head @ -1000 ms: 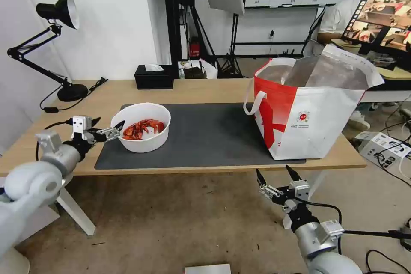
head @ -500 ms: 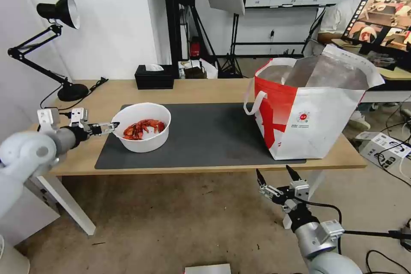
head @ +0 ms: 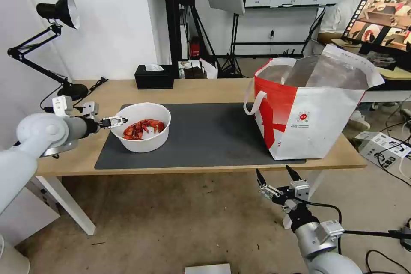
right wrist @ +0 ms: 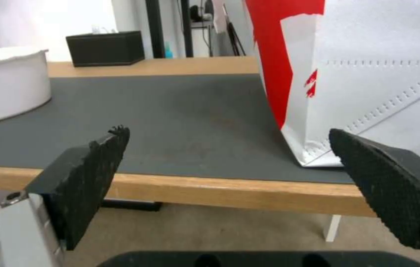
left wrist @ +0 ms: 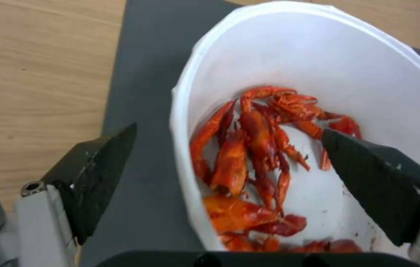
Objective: Pick up the trash from the table and place it into the takeout bag.
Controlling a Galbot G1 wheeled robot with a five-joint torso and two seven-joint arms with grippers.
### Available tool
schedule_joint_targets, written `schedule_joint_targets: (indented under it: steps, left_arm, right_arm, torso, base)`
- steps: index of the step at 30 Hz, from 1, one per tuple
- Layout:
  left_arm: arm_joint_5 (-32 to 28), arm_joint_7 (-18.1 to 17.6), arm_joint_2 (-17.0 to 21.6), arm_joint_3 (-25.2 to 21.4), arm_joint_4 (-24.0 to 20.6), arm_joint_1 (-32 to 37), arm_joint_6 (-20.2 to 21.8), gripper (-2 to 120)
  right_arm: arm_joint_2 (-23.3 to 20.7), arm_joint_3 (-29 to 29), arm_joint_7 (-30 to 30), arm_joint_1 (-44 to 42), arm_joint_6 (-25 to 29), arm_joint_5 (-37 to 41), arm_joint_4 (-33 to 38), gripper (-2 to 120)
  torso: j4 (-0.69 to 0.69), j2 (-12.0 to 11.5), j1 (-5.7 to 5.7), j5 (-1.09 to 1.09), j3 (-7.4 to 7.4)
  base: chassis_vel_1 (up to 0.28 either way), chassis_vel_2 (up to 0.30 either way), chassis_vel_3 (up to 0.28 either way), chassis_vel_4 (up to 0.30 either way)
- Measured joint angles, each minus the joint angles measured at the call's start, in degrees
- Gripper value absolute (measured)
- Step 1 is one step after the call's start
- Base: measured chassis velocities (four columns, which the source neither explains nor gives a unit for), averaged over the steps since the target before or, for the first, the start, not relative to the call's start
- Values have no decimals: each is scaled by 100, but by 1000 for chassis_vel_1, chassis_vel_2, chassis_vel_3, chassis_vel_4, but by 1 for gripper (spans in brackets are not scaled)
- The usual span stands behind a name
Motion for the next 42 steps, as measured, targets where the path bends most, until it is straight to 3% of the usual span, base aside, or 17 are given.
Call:
schedule_joint_targets:
  steps: [15,29,31,32,34,42]
  left_arm:
    - [-113,-386,-193,310,157,-312,110,99]
    - [-108,-515,-160,405,157,-312,92,48]
    - [-108,-515,-158,410,155,-312,91,47]
    - [-107,-524,-148,439,147,-321,87,36]
    - [-105,-534,-157,449,144,-326,79,28]
    - [-97,-612,-196,423,99,-295,52,2]
  right_arm:
    - [0,0,0,1,0,0,0,100]
    - [0,0,0,0,0,0,0,100]
    - [0,0,0,0,0,0,0,100]
    - [0,0,0,0,0,0,0,100]
    - [0,0,0,1,0,0,0,100]
    - [0,0,0,0,0,0,0,100]
  torso:
    - [1,0,-1,0,0]
    - [0,1,0,0,-1]
    - [0,1,-1,0,-1]
    - [1,1,-1,0,-1]
    - [0,1,0,0,0]
    - [0,1,-1,0,0]
  base:
    - [0,0,0,0]
    - [0,0,0,0]
    - [0,0,0,0]
    - [0,0,0,0]
    - [0,0,0,0]
    - [0,0,0,0]
